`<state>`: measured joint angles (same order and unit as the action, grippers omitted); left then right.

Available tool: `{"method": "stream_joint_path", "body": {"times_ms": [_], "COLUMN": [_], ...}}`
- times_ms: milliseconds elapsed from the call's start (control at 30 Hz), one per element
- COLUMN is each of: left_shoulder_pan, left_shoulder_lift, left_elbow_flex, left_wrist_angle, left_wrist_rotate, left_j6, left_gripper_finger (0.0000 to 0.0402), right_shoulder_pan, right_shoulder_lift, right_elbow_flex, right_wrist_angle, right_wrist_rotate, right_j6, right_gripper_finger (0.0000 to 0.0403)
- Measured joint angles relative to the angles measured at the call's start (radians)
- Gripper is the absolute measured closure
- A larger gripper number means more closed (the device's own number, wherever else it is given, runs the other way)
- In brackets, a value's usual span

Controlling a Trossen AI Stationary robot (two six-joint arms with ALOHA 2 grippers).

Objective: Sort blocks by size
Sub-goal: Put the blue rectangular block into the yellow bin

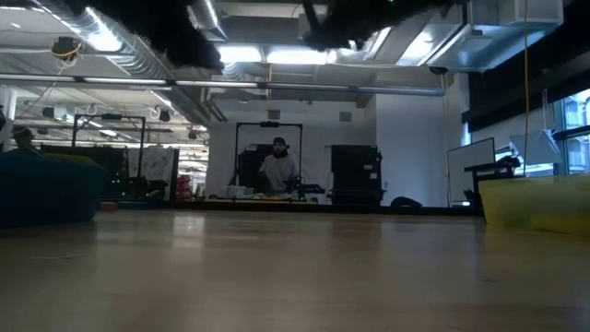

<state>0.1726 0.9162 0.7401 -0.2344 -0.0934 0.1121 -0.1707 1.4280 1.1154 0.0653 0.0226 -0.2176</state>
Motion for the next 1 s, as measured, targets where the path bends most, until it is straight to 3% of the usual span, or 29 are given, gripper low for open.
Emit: {"method": "stream_joint_path", "body": {"times_ms": [133,300,433,700,833,1000], "left_shoulder_pan": [0.000,0.000,0.000,0.000,0.000,0.000], "left_shoulder_lift": [-0.004,-0.004,-0.003,-0.003,-0.003,-0.003], "left_elbow_flex": [-0.036,-0.099,-0.136,-0.159,-0.159,-0.159], "left_wrist_angle": [-0.057,-0.064,-0.057,-0.031,-0.015,-0.013], "left_wrist_rotate": [0.000,0.000,0.000,0.000,-0.001,0.000], "left_j6": [-0.034,-0.044,-0.049,-0.060,-0.060,-0.060], "left_gripper_finger": [0.0190,0.0190,0.0190,0.0190,0.0190,0.0190], "right_shoulder_pan": [0.000,0.000,0.000,0.000,-0.012,-0.037], "right_shoulder_lift": [-0.076,-0.154,-0.175,-0.164,-0.161,-0.161], "right_elbow_flex": [0.000,0.000,0.000,-0.014,-0.074,-0.196], "right_wrist_angle": [-0.234,-0.565,-0.838,-1.257,-1.351,-1.351], "right_wrist_rotate": [0.193,0.427,0.512,0.431,0.336,0.202], "right_j6": [0.042,0.229,0.445,0.838,0.994,1.060], "right_gripper_finger": [0.0265,0.0264,0.0261,0.0258,0.0258,0.0257]}}
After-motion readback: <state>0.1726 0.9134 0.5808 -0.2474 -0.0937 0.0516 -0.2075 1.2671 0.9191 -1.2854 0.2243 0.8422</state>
